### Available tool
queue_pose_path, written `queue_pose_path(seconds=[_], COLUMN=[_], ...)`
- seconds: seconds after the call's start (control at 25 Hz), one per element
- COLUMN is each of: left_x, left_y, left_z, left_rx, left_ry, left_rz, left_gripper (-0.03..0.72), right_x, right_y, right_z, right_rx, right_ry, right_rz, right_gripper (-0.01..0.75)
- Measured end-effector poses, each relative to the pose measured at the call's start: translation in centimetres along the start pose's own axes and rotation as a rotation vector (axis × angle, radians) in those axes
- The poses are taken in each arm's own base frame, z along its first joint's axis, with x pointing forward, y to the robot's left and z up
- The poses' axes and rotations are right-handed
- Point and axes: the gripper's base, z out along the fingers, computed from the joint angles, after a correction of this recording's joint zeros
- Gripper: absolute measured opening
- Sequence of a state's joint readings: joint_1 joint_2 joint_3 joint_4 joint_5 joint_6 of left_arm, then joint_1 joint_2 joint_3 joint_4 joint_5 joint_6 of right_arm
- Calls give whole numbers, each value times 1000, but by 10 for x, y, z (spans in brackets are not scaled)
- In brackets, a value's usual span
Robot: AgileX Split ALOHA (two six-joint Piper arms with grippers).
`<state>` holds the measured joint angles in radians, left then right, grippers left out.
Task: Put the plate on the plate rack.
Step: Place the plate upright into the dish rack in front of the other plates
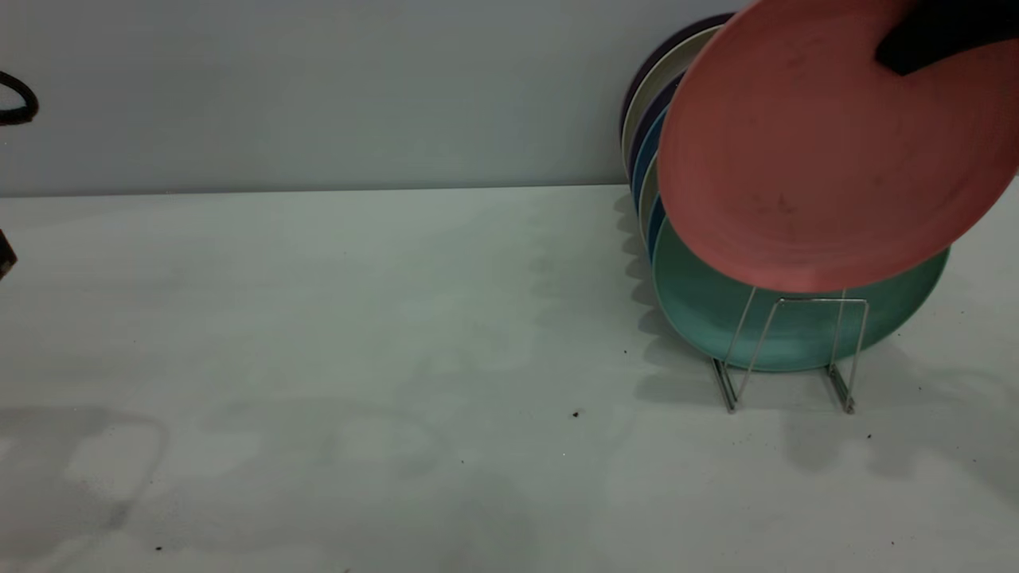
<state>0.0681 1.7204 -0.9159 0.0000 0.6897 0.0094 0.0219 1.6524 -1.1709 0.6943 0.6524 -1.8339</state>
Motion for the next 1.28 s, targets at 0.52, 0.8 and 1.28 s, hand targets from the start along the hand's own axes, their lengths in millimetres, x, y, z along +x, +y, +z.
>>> queue_pose_path(seconds=[0.52, 0.8, 1.28], left_x=[0, 0, 0], left_y=[0, 0, 1], left_z=[0, 0, 0], left_rx=[0, 0, -6], left_ry=[-1, -1, -3], left_rz=[-1, -1, 5], left_gripper=[360, 360, 360], right_x=[12, 12, 21], right_y=[-3, -2, 3], right_z=[21, 21, 37], right_rx=[15, 11, -40], right_ry=[39, 38, 53], right_rz=[6, 2, 21], right_gripper=[112, 112, 112])
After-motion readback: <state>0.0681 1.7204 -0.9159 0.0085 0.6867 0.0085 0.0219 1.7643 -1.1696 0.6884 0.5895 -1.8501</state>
